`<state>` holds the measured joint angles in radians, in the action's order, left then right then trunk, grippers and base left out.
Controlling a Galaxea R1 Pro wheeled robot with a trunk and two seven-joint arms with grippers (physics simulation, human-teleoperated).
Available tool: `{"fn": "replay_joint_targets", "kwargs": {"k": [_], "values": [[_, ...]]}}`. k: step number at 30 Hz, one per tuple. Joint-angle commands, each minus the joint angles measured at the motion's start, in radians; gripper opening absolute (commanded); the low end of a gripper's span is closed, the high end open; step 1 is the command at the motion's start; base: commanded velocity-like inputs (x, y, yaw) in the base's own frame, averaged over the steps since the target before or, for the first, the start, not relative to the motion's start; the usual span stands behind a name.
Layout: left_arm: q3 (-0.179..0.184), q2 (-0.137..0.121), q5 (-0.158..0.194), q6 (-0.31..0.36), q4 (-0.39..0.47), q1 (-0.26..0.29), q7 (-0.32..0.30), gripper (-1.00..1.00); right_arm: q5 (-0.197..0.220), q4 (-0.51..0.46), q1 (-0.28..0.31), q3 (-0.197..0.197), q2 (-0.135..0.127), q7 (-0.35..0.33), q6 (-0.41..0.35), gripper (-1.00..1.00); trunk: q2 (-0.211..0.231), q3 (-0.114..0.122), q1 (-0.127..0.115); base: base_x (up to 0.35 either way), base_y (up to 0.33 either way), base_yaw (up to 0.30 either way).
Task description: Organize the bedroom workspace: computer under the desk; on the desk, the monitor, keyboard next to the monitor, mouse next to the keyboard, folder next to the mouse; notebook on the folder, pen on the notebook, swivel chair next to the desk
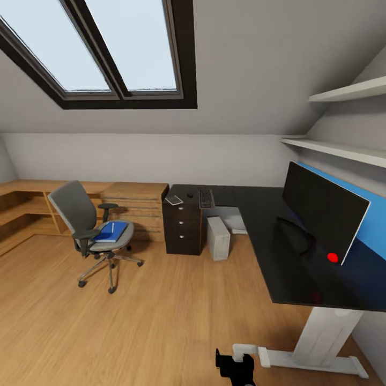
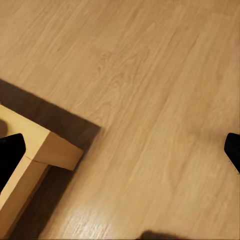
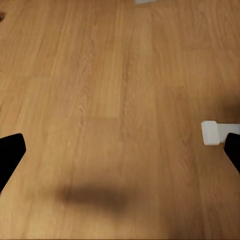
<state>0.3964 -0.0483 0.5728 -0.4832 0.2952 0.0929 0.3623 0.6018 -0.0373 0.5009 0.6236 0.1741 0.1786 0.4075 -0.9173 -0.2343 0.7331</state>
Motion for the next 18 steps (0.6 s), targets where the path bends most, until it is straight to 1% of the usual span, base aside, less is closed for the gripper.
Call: {"fn": "replay_joint_targets", "kwargs": {"k": [1, 2, 4, 5, 9, 18], "values": [[0.025, -0.001, 0.004, -0.002, 0.001, 0.001, 0.008, 1.0, 0.004, 0.0, 0.001, 0.008, 0.0, 0.005, 0.002, 1.0, -0.001, -0.001, 0.001, 0.329, 0.073, 0.0], [0.029, -0.001, 0.004, -0.002, 0.001, 0.001, 0.008, 1.0, 0.004, 0.0, 0.001, 0.008, 0.0, 0.005, 0.002, 1.0, -0.001, -0.001, 0.001, 0.33, 0.072, 0.0], [0.053, -0.001, 0.004, -0.002, 0.0, 0.001, 0.009, 1.0, 0.004, 0.0, 0.001, 0.008, 0.0, 0.005, 0.002, 1.0, -0.001, -0.001, 0.001, 0.331, 0.035, 0.0], [0.057, -0.001, 0.004, -0.002, 0.0, 0.001, 0.009, 1.0, 0.004, 0.0, 0.001, 0.008, 0.0, 0.005, 0.002, 1.0, -0.001, -0.001, 0.001, 0.331, 0.015, 0.0], [0.063, -0.001, 0.004, -0.002, 0.0, 0.001, 0.009, 1.0, 0.003, 0.001, 0.001, 0.008, 0.0, 0.005, 0.002, 1.0, -0.001, -0.001, 0.001, 0.332, 0.007, 0.0], [0.064, -0.001, 0.004, -0.002, 0.0, 0.001, 0.009, 1.0, 0.002, 0.0, 0.001, 0.007, 0.0, 0.005, 0.002, 1.0, -0.001, -0.001, 0.001, 0.332, 0.0, 0.0]]}}
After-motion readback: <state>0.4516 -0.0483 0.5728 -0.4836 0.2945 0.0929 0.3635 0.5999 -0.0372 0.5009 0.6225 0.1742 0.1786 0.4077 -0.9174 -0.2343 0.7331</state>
